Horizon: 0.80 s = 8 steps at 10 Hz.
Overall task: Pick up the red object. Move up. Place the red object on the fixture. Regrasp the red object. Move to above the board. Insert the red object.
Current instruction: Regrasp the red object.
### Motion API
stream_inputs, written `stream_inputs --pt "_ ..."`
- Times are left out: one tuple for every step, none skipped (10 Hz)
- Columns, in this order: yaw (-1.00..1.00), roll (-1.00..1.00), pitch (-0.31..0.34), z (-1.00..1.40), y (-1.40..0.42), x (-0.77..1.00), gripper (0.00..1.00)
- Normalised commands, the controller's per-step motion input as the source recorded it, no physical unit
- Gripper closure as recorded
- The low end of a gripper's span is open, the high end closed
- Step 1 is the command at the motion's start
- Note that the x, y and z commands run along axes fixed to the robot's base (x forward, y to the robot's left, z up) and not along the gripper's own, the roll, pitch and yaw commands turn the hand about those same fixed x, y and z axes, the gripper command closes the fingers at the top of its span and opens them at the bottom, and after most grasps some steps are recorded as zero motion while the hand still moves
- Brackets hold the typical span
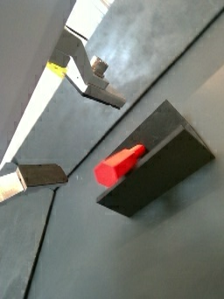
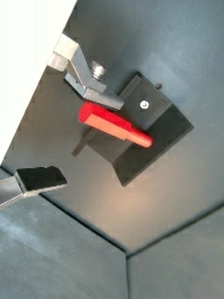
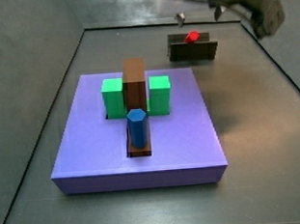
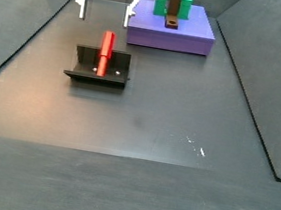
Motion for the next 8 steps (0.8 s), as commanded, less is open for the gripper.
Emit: stream_inputs --pt "0.00 1.00 0.103 -0.25 -0.13 0.00 0.00" --pt "0.00 0.97 0.140 -0.29 -0.07 0.00 0.00" --pt "0.00 0.74 0.149 -0.19 -0.11 0.00 0.00" --pt "-0.06 0.51 0.120 -0.08 -0.16 0.00 0.00" --pt "0.00 0.00 0.000 0.00 -0.04 0.00 0.00" --pt "0.00 0.00 0.000 -0.04 0.00 0.02 0.00" --pt "0.00 0.00 -0.131 -0.31 0.07 0.09 0.00" --pt "0.00 -0.05 -0.137 -0.35 0.16 0.10 0.00"
